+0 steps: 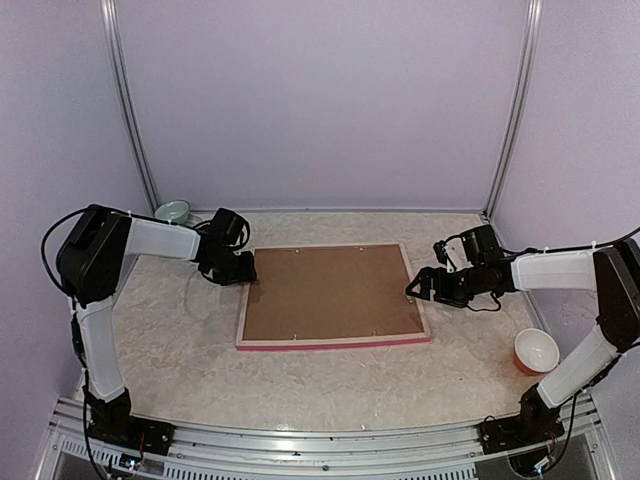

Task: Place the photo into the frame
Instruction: Press the fastener onto the backboard.

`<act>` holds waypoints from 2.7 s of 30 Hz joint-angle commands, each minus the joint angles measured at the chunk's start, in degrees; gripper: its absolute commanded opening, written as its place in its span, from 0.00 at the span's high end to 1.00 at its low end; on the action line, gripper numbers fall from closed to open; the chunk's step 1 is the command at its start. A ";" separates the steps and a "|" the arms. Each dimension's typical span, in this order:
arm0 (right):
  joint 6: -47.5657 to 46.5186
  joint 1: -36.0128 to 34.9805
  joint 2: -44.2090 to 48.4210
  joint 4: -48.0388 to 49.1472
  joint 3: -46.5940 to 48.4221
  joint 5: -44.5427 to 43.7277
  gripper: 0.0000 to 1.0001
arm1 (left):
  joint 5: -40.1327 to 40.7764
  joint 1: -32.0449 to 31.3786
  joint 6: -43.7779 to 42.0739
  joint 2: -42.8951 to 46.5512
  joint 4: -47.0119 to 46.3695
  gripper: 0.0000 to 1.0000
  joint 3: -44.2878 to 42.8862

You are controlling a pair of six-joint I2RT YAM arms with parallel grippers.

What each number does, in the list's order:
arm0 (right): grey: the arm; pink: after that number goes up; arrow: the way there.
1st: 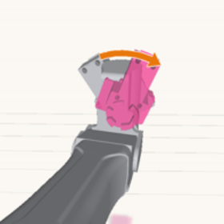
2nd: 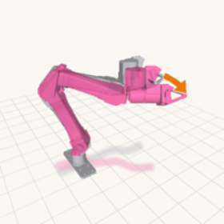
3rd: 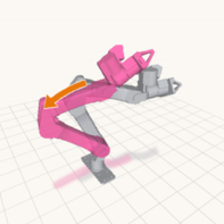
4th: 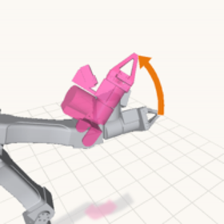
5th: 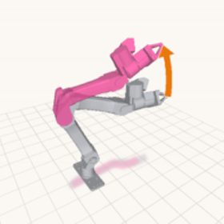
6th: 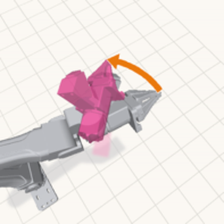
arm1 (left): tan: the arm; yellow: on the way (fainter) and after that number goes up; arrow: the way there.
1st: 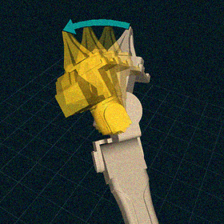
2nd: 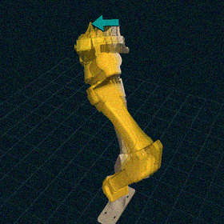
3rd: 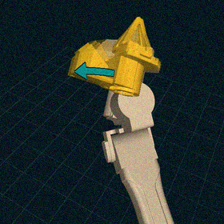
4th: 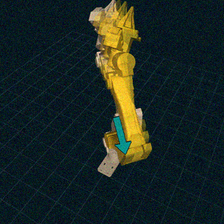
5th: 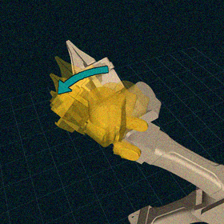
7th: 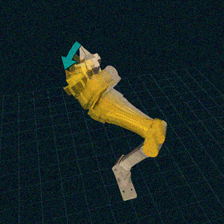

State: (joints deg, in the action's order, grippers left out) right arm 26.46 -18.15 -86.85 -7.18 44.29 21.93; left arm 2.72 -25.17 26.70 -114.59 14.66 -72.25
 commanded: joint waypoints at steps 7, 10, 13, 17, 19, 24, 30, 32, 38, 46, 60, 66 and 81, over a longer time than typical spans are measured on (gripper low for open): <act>-0.09 0.93 0.10 0.54 -0.17 0.13 0.01 | -2.32 -0.32 -0.09 2.41 0.28 0.52 1.92; -0.08 0.90 -0.07 0.68 -0.17 0.24 0.01 | -2.37 -0.32 -0.07 2.61 0.20 0.52 2.04; -0.09 0.90 -0.08 0.70 -0.17 0.22 0.01 | -2.38 -0.28 -0.07 2.78 0.32 0.53 2.11; -0.13 0.93 -0.08 0.73 -0.17 0.21 0.01 | -1.80 0.02 0.02 2.61 0.38 0.53 2.07; -0.05 0.93 -0.08 0.77 -0.33 0.28 0.01 | -1.44 0.17 0.02 2.41 0.39 0.53 2.01; -0.07 0.93 -0.08 0.76 -0.47 0.30 0.01 | -1.29 0.32 0.02 2.16 0.34 0.54 1.91; 0.08 0.93 -0.15 0.99 -0.45 0.47 0.01 | -2.24 0.38 0.10 3.08 -1.45 0.54 2.14; 0.14 0.93 -0.25 1.05 -0.44 0.56 0.01 | -2.29 0.47 0.19 3.60 -2.01 0.54 2.24; 0.01 0.91 -0.08 0.78 -0.37 0.39 0.01 | -2.37 0.72 0.29 4.11 -2.48 0.54 2.21; -0.09 0.92 -0.08 0.68 -0.09 0.50 0.01 | -4.39 0.74 0.28 2.23 -1.60 0.54 1.79; -0.09 0.90 0.19 0.17 0.39 0.53 0.01 | -2.97 0.96 0.28 1.38 -0.99 0.58 2.08; -0.09 0.93 0.15 0.14 0.38 0.56 0.01 | -3.05 0.91 0.20 0.78 -0.77 0.57 2.03; 0.24 0.92 0.15 0.55 -0.11 0.65 0.01 | -2.90 0.99 0.28 0.99 -1.62 0.65 2.83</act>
State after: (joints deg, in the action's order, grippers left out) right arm 26.59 -18.15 -86.85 -7.11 44.29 22.09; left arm -0.82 -24.47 26.83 -113.12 13.28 -69.97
